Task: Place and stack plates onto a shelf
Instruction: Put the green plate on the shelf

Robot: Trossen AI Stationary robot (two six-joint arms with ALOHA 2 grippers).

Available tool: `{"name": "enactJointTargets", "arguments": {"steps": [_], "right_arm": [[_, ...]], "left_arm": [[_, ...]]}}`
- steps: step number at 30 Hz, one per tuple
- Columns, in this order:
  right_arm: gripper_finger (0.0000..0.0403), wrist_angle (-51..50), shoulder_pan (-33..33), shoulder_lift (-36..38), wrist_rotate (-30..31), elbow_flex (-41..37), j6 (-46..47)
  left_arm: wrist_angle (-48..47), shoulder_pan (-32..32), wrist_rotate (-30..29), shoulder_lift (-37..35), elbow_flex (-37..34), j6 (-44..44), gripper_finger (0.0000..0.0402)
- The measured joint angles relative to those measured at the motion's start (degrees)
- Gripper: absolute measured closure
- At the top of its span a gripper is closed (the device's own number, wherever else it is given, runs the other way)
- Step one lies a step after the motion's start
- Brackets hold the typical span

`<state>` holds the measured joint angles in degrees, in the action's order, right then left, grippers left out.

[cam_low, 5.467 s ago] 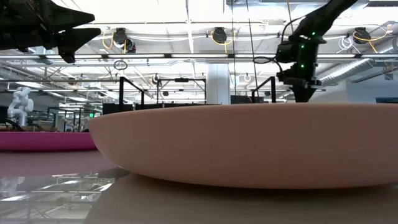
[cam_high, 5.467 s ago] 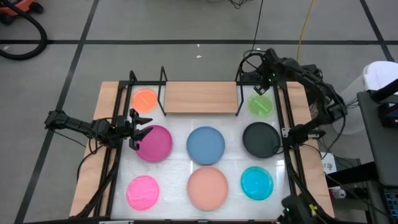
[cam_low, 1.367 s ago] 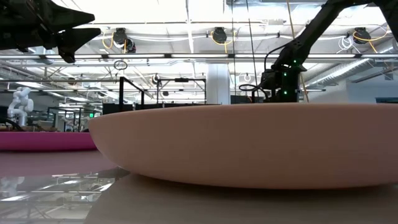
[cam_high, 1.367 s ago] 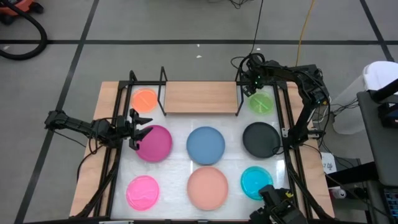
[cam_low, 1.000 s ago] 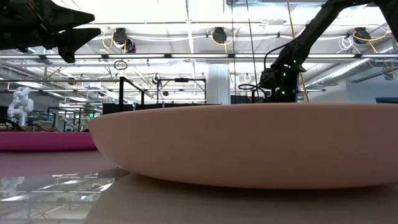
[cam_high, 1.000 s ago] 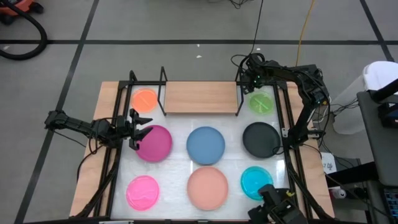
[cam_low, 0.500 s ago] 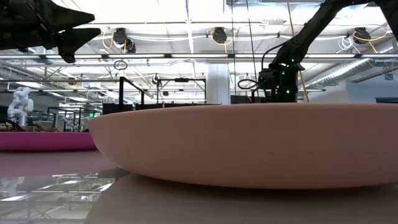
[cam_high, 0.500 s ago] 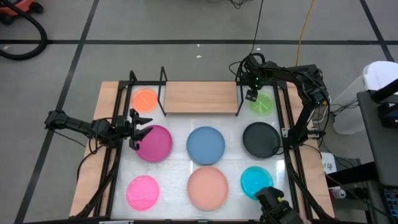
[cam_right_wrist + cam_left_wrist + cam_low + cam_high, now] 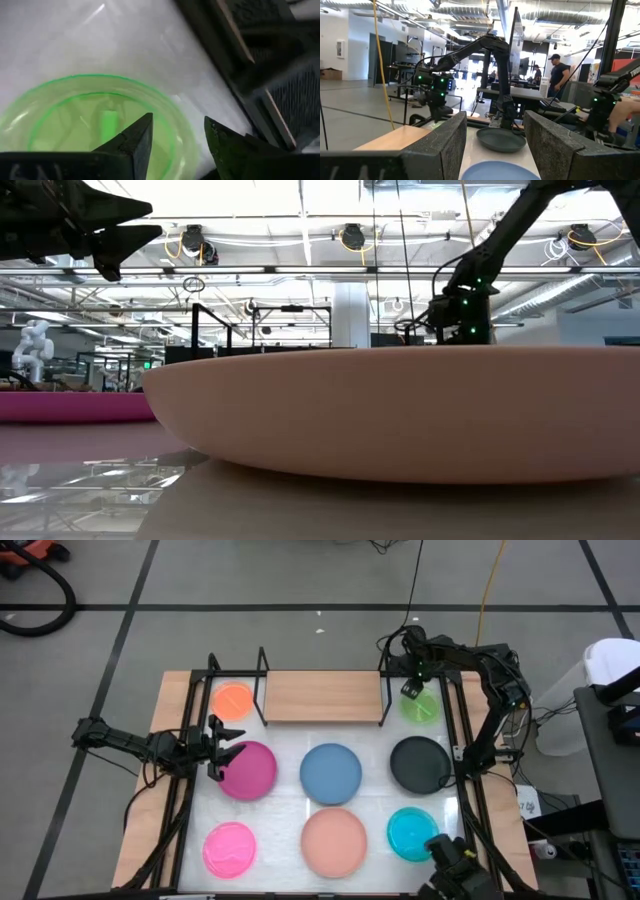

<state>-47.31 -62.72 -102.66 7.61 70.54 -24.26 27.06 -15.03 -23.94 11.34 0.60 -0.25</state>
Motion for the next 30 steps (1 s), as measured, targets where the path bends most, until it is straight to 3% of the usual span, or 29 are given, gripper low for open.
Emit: {"name": "enactJointTargets", "arguments": {"steps": [7, 16, 30], "right_arm": [[0.0235, 1.5, -2.6, 0.0, -0.1, 0.0, 9.2], [0.0203, -3.6, -3.0, -2.3, -0.1, 0.0, 12.8], [0.0203, -0.9, -4.4, -4.3, -0.3, -0.9, 14.5]], "left_arm": [[0.0, 0.0, 0.0, 0.0, 0.0, 0.0, 0.0199], [0.0, 0.0, 0.0, 0.0, 0.0, 0.0, 0.0199], [0.0, 0.0, 0.0, 0.0, 0.0, 0.0, 0.0199]]}}
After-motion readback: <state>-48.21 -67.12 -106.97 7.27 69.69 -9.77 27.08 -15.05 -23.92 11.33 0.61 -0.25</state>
